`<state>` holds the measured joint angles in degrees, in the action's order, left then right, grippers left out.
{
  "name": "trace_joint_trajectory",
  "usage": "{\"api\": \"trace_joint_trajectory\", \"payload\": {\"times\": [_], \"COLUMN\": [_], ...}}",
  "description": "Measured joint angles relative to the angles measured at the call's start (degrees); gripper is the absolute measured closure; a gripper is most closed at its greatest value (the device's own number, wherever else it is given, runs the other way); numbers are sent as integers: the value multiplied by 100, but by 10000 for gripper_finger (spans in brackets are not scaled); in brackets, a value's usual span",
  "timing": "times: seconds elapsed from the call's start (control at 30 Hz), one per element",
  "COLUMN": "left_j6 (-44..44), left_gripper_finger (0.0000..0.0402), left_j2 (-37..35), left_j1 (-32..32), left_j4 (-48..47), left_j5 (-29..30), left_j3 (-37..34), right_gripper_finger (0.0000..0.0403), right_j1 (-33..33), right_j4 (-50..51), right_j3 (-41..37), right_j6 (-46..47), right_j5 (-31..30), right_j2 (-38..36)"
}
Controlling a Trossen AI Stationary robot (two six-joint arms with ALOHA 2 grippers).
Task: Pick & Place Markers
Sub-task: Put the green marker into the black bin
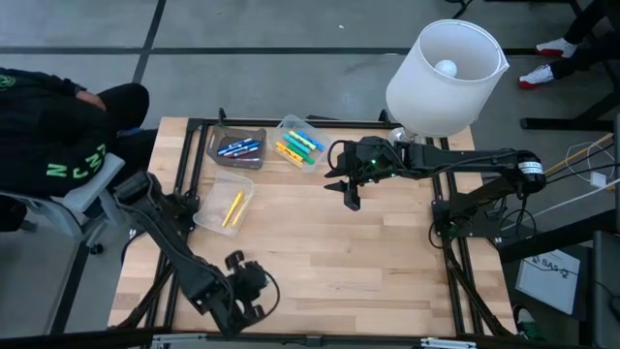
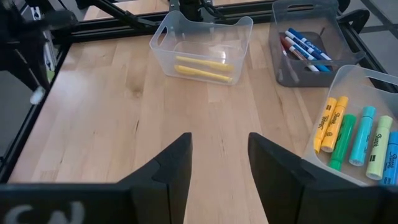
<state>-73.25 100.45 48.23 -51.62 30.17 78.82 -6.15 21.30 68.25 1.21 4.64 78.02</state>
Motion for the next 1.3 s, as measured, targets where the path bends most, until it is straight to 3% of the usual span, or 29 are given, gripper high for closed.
{"api": "trace_joint_trajectory", "payload": {"times": [0.23, 0.43, 0.97, 1.3], "left_j6": [-353, -505, -461, -800], "left_gripper_finger": [379, 379, 379, 379], "left_j2": [-381, -495, -497, -850], "left_j1": [-25, -268, -1280, -1578], "left_j4": [4, 7, -110, -862], "left_j5": [1256, 1964, 2031, 2270], "left_j3": [5, 10, 11, 16], "right_gripper_finger": [247, 247, 247, 247], "right_j1": [2, 2, 1, 1], "right_j4": [0, 0, 0, -1], "right_j3": [0, 0, 0, 0], "right_j6": [-2, -2, -2, -1], "right_j5": [0, 0, -1, -1], "right_j2": [0, 0, 0, 0]}}
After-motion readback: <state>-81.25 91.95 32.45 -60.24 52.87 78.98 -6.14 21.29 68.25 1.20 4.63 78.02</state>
